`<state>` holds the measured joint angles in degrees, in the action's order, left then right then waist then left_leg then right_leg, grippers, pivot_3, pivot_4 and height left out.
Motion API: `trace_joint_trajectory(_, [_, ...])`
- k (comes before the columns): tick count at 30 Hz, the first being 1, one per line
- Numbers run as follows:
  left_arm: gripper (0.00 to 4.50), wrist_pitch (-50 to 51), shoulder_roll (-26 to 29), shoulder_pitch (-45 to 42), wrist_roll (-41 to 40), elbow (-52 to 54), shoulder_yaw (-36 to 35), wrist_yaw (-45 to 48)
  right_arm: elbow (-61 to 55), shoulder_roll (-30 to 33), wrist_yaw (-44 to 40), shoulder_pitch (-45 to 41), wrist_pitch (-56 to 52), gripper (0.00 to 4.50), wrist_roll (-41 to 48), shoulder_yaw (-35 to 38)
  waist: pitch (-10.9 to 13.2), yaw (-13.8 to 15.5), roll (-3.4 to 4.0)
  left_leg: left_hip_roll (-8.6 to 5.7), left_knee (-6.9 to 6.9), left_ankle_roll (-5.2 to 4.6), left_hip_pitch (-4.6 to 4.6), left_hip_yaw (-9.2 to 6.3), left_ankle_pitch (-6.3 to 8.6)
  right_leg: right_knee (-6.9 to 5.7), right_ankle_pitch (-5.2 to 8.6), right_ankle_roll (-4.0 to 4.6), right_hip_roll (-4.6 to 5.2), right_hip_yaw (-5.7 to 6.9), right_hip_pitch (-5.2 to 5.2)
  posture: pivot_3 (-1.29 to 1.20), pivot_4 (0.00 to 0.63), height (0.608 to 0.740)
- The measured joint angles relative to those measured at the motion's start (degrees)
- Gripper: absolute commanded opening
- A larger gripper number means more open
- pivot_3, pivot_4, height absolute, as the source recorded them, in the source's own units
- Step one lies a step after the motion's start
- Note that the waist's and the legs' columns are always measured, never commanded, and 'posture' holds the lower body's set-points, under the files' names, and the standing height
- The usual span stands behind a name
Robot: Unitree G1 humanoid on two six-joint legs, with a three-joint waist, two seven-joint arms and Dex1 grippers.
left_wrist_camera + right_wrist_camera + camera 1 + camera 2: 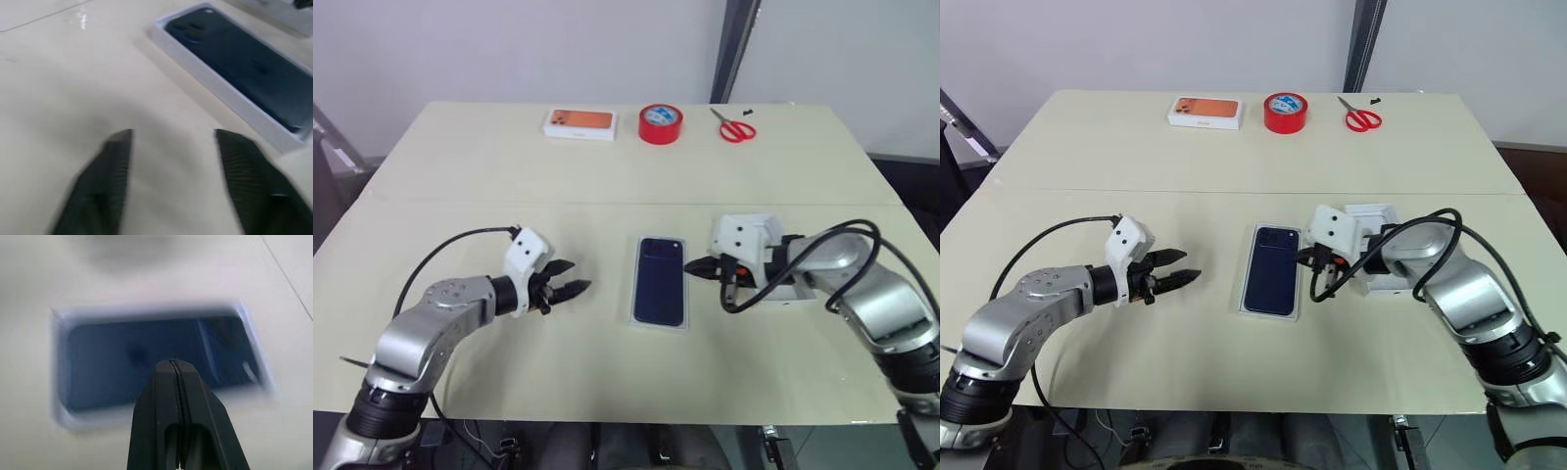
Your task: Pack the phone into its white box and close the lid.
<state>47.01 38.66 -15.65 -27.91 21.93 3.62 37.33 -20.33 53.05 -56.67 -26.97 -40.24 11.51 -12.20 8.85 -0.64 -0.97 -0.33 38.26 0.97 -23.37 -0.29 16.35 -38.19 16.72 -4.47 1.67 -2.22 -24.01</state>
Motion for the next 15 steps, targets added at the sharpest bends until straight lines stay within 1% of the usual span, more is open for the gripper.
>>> trace_joint_trajectory(2, [0.11, 0.93, -0.66, -4.08, 2.39, -2.37, 4.28, -0.06, 1.22, 1.04, 0.56, 0.31, 1.23, 0.0, -2.6, -0.91, -0.01, -0.03, 0.0, 0.0, 0.01, 0.0, 0.05, 0.01, -0.01, -0.06, 0.0, 0.0, -0.03, -0.03, 0.01, 0.0, 0.15, 0.733])
trace_joint_trajectory(5, [0.11, 2.11, -3.52, -10.44, 5.67, -7.24, 10.3, -0.21, 1.39, 0.45, 1.28, 1.19, 2.71, 0.0, -5.57, -3.92, 0.0, -0.08, -0.01, 0.0, 0.04, 0.01, 0.04, 0.01, -0.01, -0.11, 0.0, 0.0, -0.09, -0.03, 0.02, 0.0, 0.15, 0.733])
trace_joint_trajectory(8, [0.11, 2.56, -6.01, -14.96, 8.32, -11.28, 14.1, -0.12, 1.48, -2.35, 2.89, 1.3, 3.03, 0.0, -8.2, -7.12, 0.0, -0.34, -0.01, 0.02, 0.04, 0.01, 0.02, 0.06, -0.01, -0.11, 0.0, 0.0, -0.14, -0.1, -0.05, 0.0, 0.15, 0.733])
trace_joint_trajectory(13, [0.11, 2.64, -8.37, -17.43, 11.19, -14.08, 18.96, 1.72, 1.58, -6.09, 4.81, 1.06, 2.35, 0.0, -11.41, -10.16, 0.0, -0.05, -0.01, 0.02, 0.09, 0.04, 0.0, 0.06, -0.03, -0.16, 0.0, 0.0, -0.13, -0.1, -0.07, 0.0, 0.15, 0.733])
trace_joint_trajectory(15, [0.11, 2.7, -9.33, -18.35, 11.32, -14.09, 19.87, 2.68, 1.59, -6.42, 4.9, 0.96, 1.79, 0.0, -12.07, -10.35, 0.0, 0.01, -0.01, 0.02, 0.11, 0.03, 0.0, 0.05, -0.03, -0.16, 0.0, 0.0, -0.12, -0.1, -0.06, 0.0, 0.15, 0.733])
